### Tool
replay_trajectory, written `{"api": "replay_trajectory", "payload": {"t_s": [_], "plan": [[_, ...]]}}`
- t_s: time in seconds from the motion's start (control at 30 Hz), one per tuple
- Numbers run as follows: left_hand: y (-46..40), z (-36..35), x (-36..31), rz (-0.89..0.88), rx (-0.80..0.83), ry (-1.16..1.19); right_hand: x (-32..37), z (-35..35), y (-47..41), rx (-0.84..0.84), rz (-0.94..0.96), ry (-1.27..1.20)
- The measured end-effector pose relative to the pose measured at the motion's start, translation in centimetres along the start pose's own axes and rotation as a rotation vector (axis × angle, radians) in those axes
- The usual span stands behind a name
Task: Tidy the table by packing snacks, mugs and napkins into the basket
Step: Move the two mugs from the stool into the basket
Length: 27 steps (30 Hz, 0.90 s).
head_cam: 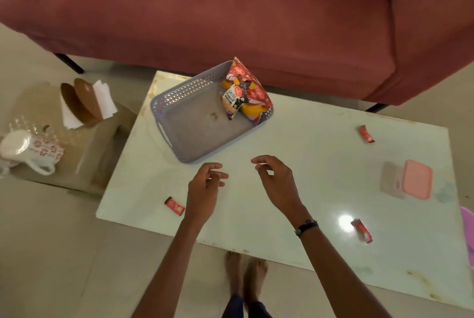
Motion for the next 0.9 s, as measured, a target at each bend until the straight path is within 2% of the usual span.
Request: {"api": "replay_trajectory", "payload": {"t_s": [0.3,0.47,0.7,0.9], "plan": [[-1.5,8.0,1.2,0.05,-0.136,0.135,5.1,-7.2,-3.7,0.168,0.045,0.041],[-4.5,14.1,2.5,0.071,-0.268,0.181,8.5,-13.5,-6.1,0.284,0.063,0.056],[-9.0,23.9,6.3,0.135,-0.468,0.249,11.4,-26.4,-8.8,0.382,0.037,0.071],[-10.8,33.7,10.3,0.145,-0.765,0.228,14.7,-39.3,-8.2,0.518,0.012,0.052]]}}
Point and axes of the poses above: each hand's wrist, its own y-axis away from the middle knuckle, its own z-axis out of the back of the hand, x = y × z, the point moved 5 cm from there along -y, towards the middle knuckle, and after that the axes turned 1 degree about y, right-handed, at the moved point
